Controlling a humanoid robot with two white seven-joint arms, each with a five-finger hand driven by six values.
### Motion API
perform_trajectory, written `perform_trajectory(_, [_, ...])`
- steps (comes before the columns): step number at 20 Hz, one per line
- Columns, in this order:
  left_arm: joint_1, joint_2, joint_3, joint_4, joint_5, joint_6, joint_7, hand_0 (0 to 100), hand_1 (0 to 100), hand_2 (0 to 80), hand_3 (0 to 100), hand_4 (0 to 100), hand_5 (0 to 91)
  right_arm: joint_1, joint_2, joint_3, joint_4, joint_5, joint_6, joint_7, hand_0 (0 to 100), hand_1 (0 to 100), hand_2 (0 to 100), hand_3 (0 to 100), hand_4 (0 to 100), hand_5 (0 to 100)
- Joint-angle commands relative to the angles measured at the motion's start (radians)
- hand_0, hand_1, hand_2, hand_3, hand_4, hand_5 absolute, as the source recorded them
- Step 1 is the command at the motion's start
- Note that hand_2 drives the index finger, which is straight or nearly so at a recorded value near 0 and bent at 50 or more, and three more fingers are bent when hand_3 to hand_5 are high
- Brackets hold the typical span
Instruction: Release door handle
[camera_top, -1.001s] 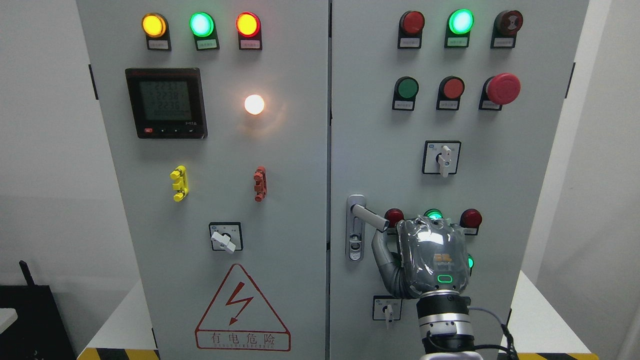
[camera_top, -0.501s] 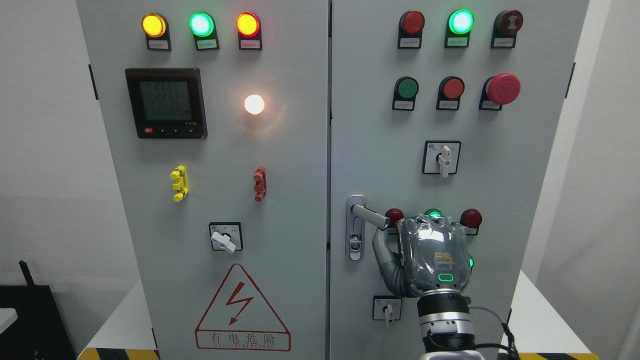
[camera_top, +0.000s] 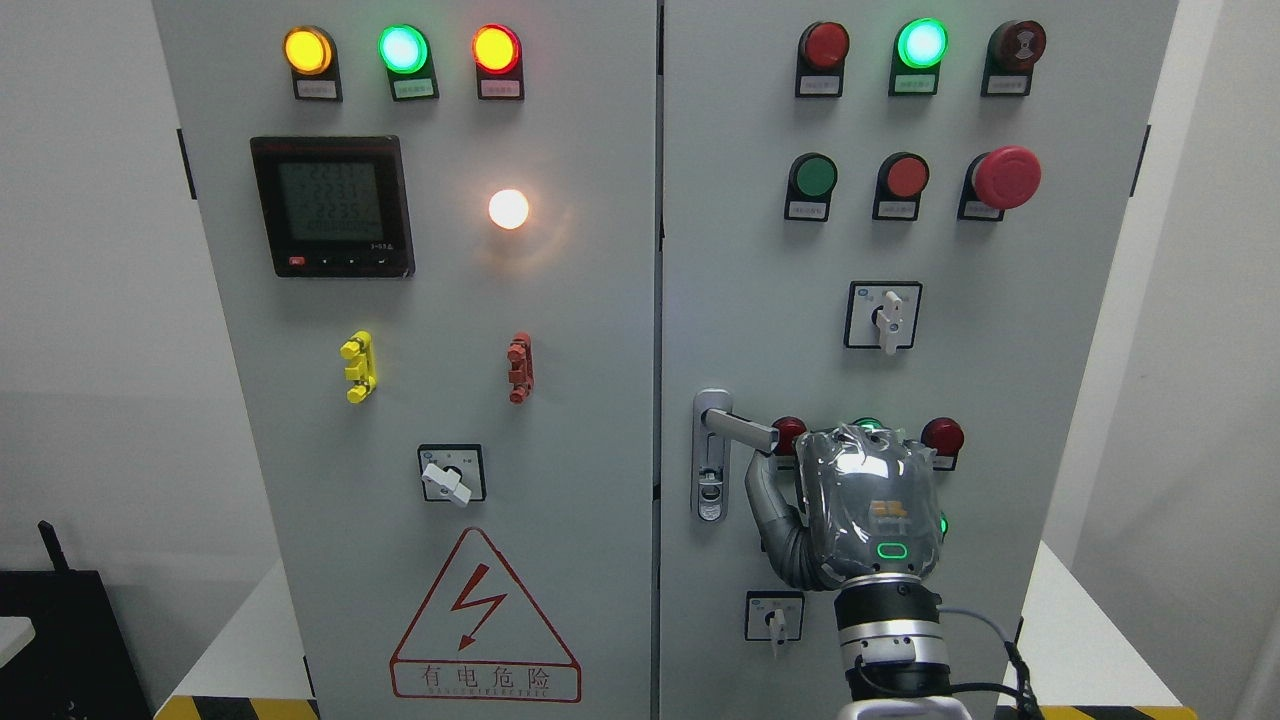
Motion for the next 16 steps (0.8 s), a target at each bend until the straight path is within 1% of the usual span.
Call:
perform_trajectory(1, [0.0,0.0,0.0,-0.031,-0.001,0.0,0.001,12,39,0.0,0,0,0.0,0.0,0.0,0.001,0.001,0.0,0.0,-0.001,70,12,97,100,93,92])
perform_trajectory(9, [0.0,0.0,0.001,-0.031,-0.001,0.0,0.001,12,39,0.0,0,0,0.0,0.008,-0.004,0.003,0.001,0.0,-0.002,-0.002,70,12,97,100,93,92])
perform_trajectory(16, [0.0,0.0,0.0,-0.031,0.001,0.0,0.001,12,39,0.0,0,0,0.0,0.026,-0.016,0.006,-0.002,-0.002,-0.002,-0.007,72,11,97,100,93,92])
